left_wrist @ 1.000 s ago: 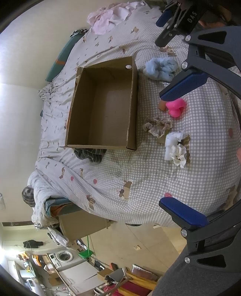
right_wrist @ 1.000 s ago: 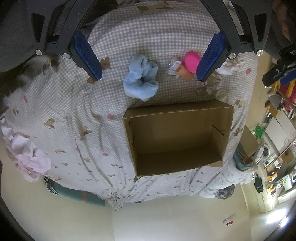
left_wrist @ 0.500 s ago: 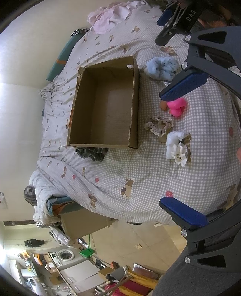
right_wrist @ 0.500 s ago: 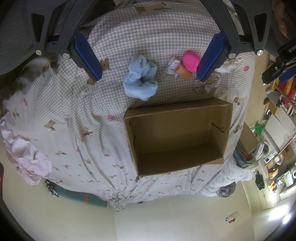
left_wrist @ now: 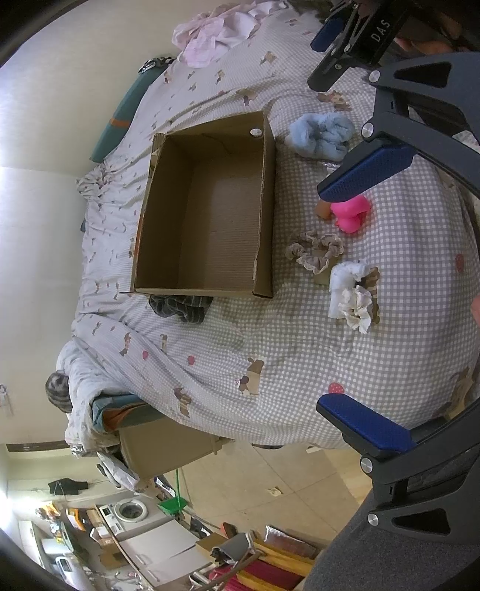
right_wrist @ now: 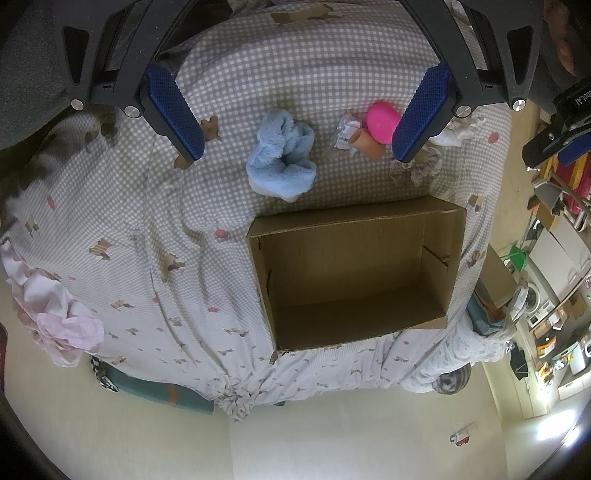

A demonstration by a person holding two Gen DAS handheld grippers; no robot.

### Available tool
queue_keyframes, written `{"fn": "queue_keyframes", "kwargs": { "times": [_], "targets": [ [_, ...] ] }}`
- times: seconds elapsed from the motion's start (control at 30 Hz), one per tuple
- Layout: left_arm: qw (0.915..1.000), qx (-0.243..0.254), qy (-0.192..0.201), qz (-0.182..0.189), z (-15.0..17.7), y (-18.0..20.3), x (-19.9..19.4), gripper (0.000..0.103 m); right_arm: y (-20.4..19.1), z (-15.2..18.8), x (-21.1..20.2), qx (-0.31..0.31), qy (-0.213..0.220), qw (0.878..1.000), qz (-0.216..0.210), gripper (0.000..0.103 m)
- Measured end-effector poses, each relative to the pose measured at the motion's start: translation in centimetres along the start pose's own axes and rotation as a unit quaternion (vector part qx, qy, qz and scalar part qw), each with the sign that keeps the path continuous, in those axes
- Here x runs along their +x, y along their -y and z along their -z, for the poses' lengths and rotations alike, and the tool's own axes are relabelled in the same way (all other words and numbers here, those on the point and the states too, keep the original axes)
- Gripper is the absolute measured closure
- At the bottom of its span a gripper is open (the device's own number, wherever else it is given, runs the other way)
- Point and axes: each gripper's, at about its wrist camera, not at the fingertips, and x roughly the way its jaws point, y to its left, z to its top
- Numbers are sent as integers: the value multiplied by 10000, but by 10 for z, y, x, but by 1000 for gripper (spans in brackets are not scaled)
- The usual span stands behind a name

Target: Organize soft objects

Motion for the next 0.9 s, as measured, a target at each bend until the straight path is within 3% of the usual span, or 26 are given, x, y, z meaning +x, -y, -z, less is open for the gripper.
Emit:
{"fn": "queue_keyframes", "kwargs": {
  "times": [0.9],
  "targets": [
    [10000,27,-29,21,1,1,1,0,-2,3,3,-21,-28,10000,-49,0]
  ]
}}
